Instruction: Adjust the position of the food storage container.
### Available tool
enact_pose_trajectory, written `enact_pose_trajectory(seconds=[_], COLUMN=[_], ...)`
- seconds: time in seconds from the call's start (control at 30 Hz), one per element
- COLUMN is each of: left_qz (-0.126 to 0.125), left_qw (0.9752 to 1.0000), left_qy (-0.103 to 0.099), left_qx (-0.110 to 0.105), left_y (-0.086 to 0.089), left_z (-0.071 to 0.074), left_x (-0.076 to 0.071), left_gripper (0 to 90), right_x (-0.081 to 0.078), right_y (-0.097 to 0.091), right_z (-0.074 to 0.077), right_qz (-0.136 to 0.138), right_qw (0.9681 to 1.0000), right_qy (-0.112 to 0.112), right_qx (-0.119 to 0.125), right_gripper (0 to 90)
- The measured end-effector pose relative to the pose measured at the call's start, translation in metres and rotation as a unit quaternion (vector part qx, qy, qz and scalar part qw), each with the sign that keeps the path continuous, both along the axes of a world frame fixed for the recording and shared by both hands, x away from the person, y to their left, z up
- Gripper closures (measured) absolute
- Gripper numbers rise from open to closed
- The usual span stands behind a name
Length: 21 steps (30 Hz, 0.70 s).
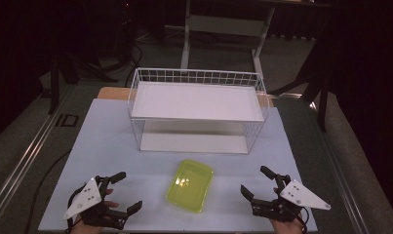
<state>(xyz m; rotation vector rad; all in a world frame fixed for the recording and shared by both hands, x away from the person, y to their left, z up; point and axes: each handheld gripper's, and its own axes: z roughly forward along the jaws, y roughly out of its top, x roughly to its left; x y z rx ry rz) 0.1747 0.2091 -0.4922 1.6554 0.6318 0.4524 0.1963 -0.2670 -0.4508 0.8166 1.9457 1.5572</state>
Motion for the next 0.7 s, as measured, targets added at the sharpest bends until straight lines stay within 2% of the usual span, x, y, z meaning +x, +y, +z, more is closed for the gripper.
enact_pose_trajectory(seconds=[0.07, 0.13, 0.17, 0.23, 0.3, 0.33, 0.4, 0.43, 0.47, 0.5, 0.53, 0.67, 0.7], left_qz=[-0.002, -0.006, -0.007, -0.011, -0.012, -0.014, -0.014, -0.015, -0.013, -0.012, -0.013, -0.014, -0.014], left_qw=[1.0000, 1.0000, 1.0000, 0.9999, 0.9999, 0.9999, 0.9999, 0.9999, 0.9999, 0.9999, 0.9999, 0.9999, 0.9999], left_qy=[0.002, 0.001, 0.001, 0.001, 0.001, 0.001, 0.000, -0.001, -0.003, -0.003, -0.003, -0.007, -0.008], left_qx=[-0.003, 0.000, 0.004, 0.005, 0.005, 0.005, 0.006, 0.005, 0.005, 0.005, 0.002, -0.001, -0.001], left_y=[-0.001, -0.003, -0.003, -0.005, -0.005, -0.005, -0.005, -0.005, -0.004, -0.004, -0.003, -0.002, -0.002], left_z=[0.000, 0.000, 0.000, 0.000, 0.000, 0.000, 0.001, 0.001, 0.001, 0.002, 0.002, 0.003, 0.004], left_x=[0.000, -0.001, -0.001, -0.001, -0.001, -0.001, -0.001, -0.001, -0.001, -0.001, -0.001, -0.001, -0.001], left_gripper=[2.0, 2.0, 2.0, 2.0, 2.0, 2.0, 2.0, 2.0, 2.0, 2.0, 2.0, 2.0, 2.0], right_x=[0.000, 0.000, 0.000, 0.002, 0.004, 0.005, 0.005, 0.006, 0.008, 0.010, 0.011, 0.012, 0.013], right_y=[0.001, 0.003, 0.004, 0.006, 0.011, 0.013, 0.017, 0.019, 0.022, 0.025, 0.029, 0.042, 0.045], right_z=[0.000, -0.001, -0.001, -0.004, -0.008, -0.009, -0.012, -0.013, -0.015, -0.017, -0.020, -0.031, -0.034], right_qz=[0.011, 0.014, 0.020, 0.040, 0.054, 0.065, 0.069, 0.081, 0.090, 0.097, 0.107, 0.125, 0.129], right_qw=[0.9999, 0.9998, 0.9996, 0.9987, 0.9973, 0.9961, 0.9952, 0.9933, 0.9913, 0.9892, 0.9865, 0.9772, 0.9744], right_qy=[0.004, 0.010, 0.017, 0.032, 0.048, 0.057, 0.066, 0.078, 0.089, 0.098, 0.108, 0.131, 0.137], right_qx=[0.010, 0.007, 0.007, -0.005, -0.013, -0.016, -0.024, -0.027, -0.037, -0.048, -0.061, -0.112, -0.123], right_gripper=[12.7, 15.2, 18.4, 30.8, 34.2, 38.7, 46.8, 52.7, 56.9, 65.8, 69.3, 90.0, 90.0])
